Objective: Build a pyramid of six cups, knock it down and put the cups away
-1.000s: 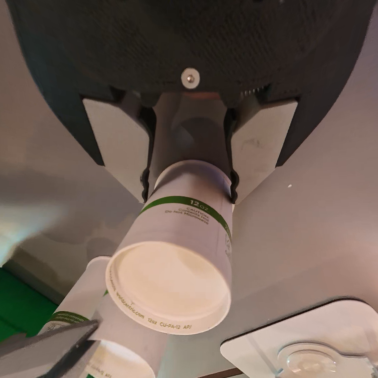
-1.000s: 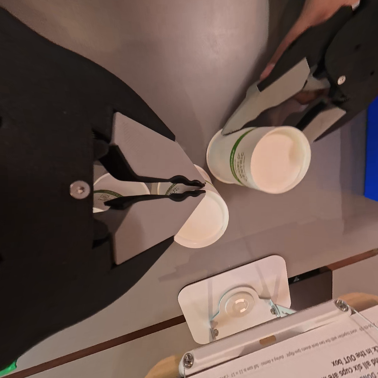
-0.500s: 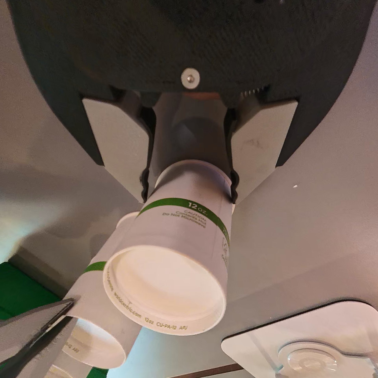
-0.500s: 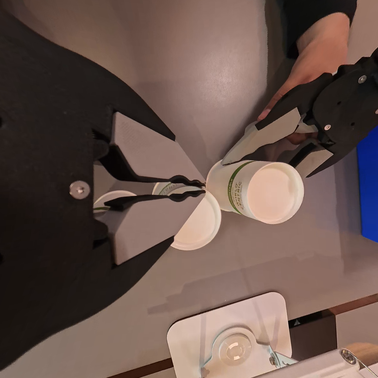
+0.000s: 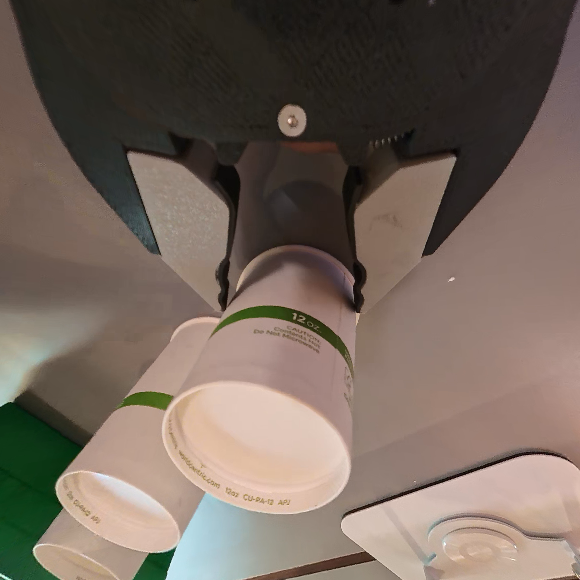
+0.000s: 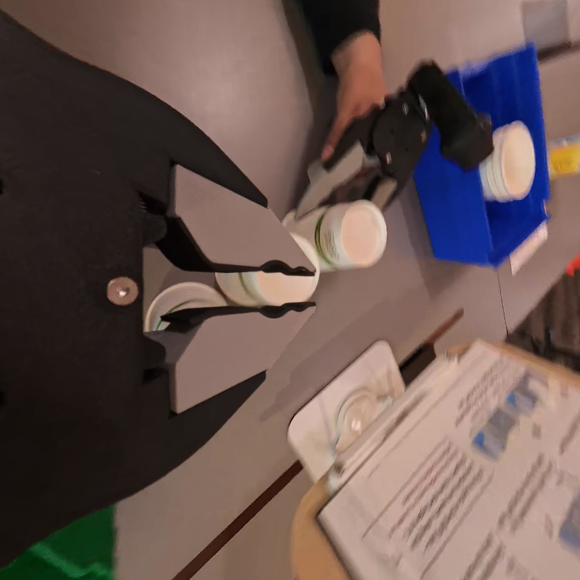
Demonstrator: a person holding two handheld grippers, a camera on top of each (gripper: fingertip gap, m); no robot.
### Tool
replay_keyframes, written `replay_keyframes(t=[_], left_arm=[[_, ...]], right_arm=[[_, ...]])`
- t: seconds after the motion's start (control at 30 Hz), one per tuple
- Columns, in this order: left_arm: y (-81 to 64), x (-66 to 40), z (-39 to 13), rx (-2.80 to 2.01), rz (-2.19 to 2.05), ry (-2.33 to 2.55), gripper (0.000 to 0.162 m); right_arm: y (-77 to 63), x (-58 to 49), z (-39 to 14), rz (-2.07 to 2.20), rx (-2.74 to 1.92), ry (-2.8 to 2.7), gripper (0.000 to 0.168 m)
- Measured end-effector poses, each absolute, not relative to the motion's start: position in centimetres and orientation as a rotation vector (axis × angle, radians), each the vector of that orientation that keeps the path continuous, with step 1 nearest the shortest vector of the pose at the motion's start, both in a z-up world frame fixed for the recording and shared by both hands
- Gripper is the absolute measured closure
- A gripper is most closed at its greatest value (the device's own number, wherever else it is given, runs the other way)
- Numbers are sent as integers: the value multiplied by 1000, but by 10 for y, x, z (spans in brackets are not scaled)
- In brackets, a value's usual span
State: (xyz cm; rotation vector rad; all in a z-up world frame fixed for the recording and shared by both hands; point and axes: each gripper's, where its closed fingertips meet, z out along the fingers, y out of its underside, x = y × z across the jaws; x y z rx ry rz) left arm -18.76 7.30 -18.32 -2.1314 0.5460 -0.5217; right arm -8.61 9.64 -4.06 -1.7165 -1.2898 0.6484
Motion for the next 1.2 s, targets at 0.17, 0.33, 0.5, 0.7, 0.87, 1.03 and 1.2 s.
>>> replay_keyframes(t=[0.17, 0.33, 0.5, 0.7, 0.87, 1.03, 1.2], left_arm=[[71, -186, -184, -2133, -510, 569, 83], [71, -187, -184, -2136, -514, 559, 83], [71, -187, -184, -2136, -525, 552, 83], [70, -186, -185, -2138, -513, 570, 82], [68, -184, -185, -2136, -529, 579, 82], [65, -184, -186, -2137, -520, 600, 82], [64, -184, -188, -2145, -496, 614, 83]], right_arm=[[151, -5, -42, 195, -1712, -865, 162], [175, 14, -59, 122, -1755, -786, 168], [192, 10, -87, -7, -1864, -872, 168], [174, 3, -115, 91, -1987, -1034, 168], [156, 12, -127, 153, -2070, -1082, 168], [150, 30, -132, 69, -2120, -1064, 168], [134, 29, -140, 82, -2170, -1111, 168]])
